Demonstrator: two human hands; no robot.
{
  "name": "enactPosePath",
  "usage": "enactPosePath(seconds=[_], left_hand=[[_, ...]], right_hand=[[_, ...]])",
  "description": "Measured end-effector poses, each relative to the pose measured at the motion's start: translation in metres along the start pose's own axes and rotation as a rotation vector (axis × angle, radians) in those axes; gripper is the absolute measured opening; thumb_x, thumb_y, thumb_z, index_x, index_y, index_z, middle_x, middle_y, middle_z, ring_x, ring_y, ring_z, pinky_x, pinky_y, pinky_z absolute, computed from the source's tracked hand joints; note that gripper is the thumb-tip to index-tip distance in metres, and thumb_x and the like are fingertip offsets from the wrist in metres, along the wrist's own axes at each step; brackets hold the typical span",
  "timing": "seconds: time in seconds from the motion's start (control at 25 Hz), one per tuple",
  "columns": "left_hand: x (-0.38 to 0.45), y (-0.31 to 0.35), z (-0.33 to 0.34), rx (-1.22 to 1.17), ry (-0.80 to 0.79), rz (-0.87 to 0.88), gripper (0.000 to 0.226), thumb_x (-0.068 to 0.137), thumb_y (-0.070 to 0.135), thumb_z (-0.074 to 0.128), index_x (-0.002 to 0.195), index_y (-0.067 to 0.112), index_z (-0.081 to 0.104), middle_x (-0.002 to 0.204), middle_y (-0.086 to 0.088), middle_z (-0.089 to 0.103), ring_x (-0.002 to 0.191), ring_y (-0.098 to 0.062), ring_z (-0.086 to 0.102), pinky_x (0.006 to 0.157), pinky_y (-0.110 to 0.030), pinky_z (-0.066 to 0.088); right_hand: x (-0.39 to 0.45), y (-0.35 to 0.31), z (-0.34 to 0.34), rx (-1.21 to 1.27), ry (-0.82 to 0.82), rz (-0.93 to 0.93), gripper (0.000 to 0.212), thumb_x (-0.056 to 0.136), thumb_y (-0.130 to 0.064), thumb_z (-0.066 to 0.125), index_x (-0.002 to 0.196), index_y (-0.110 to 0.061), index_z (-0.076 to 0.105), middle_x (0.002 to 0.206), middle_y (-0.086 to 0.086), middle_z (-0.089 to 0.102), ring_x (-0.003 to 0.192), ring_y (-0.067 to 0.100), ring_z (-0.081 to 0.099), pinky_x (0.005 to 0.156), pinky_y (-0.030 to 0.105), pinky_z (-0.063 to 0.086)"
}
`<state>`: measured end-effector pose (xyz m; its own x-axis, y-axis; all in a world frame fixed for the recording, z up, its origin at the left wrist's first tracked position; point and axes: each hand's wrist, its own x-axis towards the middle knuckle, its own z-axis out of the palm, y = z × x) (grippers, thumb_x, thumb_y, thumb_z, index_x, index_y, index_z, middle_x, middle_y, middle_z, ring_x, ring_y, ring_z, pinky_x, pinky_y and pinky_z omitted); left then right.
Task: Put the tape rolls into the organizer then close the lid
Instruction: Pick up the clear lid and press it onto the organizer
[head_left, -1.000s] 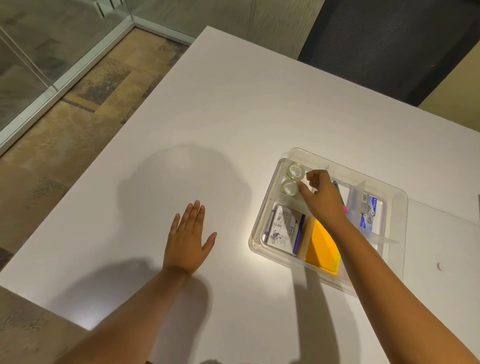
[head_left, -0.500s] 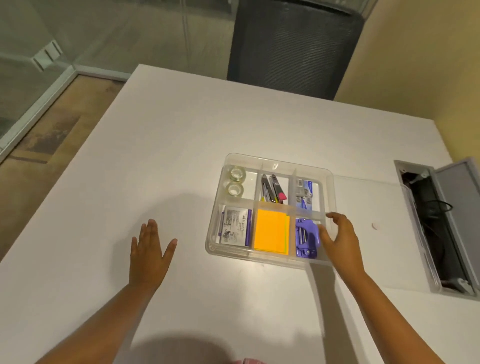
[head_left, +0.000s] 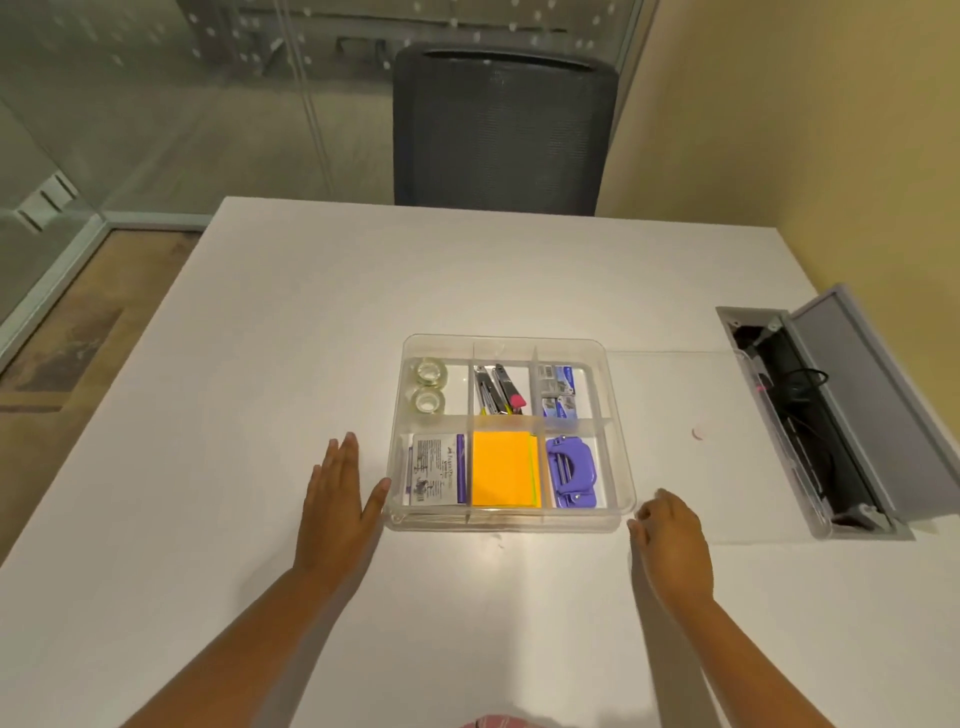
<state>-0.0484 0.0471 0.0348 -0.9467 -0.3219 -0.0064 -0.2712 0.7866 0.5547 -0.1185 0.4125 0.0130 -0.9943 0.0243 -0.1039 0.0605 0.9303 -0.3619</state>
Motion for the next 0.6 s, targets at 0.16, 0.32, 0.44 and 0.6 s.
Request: enactPosePath(seconds=[0.16, 0.32, 0.44, 0.6], left_hand=[[-0.002, 0.011, -0.002, -0.007, -0.028, 0.068, 0.100, 0.073, 0.079, 0.000, 0.146, 0.012, 0.009, 0.155, -0.008, 0.016, 0.143, -0.015, 0.003, 0.117, -0.037, 0.004], [0.002, 0.018, -0.005, -0.029, -0.058, 0.102, 0.099, 0.072, 0.081, 0.004, 0.146, 0.016, 0.008, 0.156, -0.006, 0.012, 0.140, -0.009, -0.004, 0.117, -0.038, 0.003], [0.008, 0.025, -0.006, -0.035, -0.052, 0.143, 0.100, 0.071, 0.082, 0.009, 0.145, 0.016, 0.011, 0.156, -0.006, 0.013, 0.138, -0.007, -0.005, 0.115, -0.037, 0.002], [0.019, 0.041, -0.003, -0.074, -0.048, 0.191, 0.100, 0.071, 0.083, 0.012, 0.145, 0.016, 0.013, 0.154, 0.000, 0.012, 0.138, -0.006, -0.003, 0.115, -0.037, 0.002]], right_hand=[[0.004, -0.008, -0.008, -0.071, 0.090, 0.051, 0.007, 0.081, 0.001, 0.057, 0.080, 0.006, 0.061, 0.091, 0.023, 0.060, 0.083, 0.038, 0.052, 0.064, 0.041, 0.045], [0.013, -0.009, -0.036, -0.007, 0.232, 0.001, 0.002, 0.078, 0.005, 0.060, 0.077, 0.005, 0.060, 0.089, 0.024, 0.059, 0.073, 0.036, 0.051, 0.059, 0.041, 0.044], [0.029, -0.011, -0.075, 0.003, 0.402, -0.006, 0.007, 0.075, 0.007, 0.062, 0.080, 0.006, 0.057, 0.087, 0.028, 0.056, 0.076, 0.041, 0.051, 0.060, 0.044, 0.044], [0.051, -0.023, -0.122, 0.055, 0.536, -0.036, 0.004, 0.085, 0.006, 0.051, 0.089, 0.006, 0.051, 0.093, 0.029, 0.053, 0.089, 0.042, 0.048, 0.068, 0.045, 0.040]])
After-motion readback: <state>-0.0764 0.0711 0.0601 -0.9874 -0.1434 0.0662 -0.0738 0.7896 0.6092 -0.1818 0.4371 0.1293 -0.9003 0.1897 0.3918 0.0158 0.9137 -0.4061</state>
